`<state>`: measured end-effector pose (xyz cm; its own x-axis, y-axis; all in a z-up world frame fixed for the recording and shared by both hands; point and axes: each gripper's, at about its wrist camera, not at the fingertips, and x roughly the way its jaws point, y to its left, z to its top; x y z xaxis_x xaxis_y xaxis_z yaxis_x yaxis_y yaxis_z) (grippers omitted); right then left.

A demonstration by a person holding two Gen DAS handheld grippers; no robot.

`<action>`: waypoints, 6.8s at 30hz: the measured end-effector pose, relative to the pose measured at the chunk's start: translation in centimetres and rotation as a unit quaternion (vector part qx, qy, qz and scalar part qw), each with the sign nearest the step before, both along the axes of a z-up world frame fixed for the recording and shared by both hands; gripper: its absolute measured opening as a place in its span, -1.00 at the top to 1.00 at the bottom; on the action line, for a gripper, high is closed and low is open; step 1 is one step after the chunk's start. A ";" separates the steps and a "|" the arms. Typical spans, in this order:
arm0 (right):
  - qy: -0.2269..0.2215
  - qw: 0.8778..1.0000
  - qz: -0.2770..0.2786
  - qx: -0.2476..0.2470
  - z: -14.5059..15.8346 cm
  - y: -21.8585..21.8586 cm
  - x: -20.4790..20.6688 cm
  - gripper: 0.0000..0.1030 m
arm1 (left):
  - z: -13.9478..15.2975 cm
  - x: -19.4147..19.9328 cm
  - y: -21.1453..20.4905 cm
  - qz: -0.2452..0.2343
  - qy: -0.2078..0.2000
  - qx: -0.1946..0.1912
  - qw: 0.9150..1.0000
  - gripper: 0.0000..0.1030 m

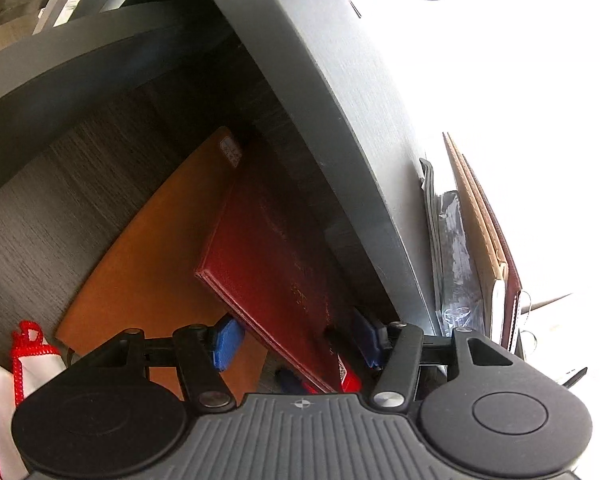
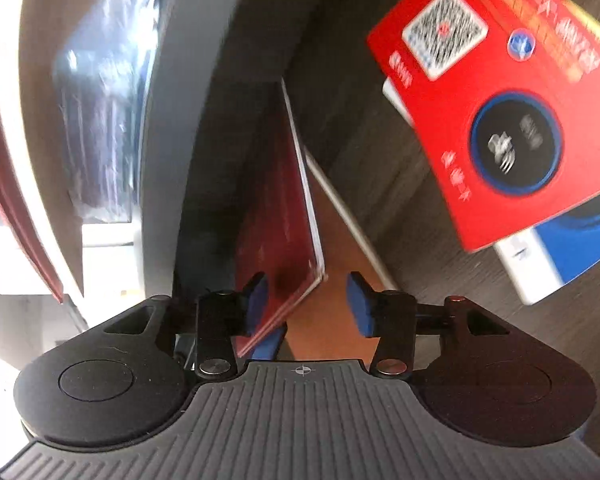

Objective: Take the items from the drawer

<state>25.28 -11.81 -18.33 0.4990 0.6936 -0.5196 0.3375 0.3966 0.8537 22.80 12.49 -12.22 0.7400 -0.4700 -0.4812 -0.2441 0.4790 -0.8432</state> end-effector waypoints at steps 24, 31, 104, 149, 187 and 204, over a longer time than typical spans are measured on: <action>-0.018 0.998 -0.035 0.058 4.8 -0.8 -7.5 0.73 | 2.9 -4.7 -1.9 -0.029 -0.021 0.019 0.999 0.57; -0.064 0.997 -0.028 -0.011 10.3 -5.9 -9.3 0.66 | 5.7 -7.9 -3.5 -0.042 -0.037 0.041 0.998 0.55; -0.189 0.980 -0.045 -0.037 17.2 -11.6 -1.1 -0.05 | 15.3 -2.7 -4.4 0.009 -0.106 0.152 0.983 -0.65; -0.210 0.853 0.103 -0.466 16.6 -10.6 -26.2 -0.92 | 7.7 -22.3 -6.5 -0.070 0.086 0.497 0.861 -0.97; -0.167 0.815 0.147 -0.535 13.1 -8.9 -18.8 -0.94 | 5.8 -15.6 -5.0 -0.066 0.100 0.472 0.873 -0.98; -0.224 0.796 0.112 -0.551 11.8 -8.2 -10.7 -0.94 | 5.3 -7.3 -4.8 -0.041 0.080 0.472 0.877 -0.99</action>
<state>14.54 -19.98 -6.48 0.7335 0.0367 -0.6787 -0.0869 0.9954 -0.0401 15.53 7.68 -6.90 0.6098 0.1446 -0.7792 -0.2547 0.9668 -0.0199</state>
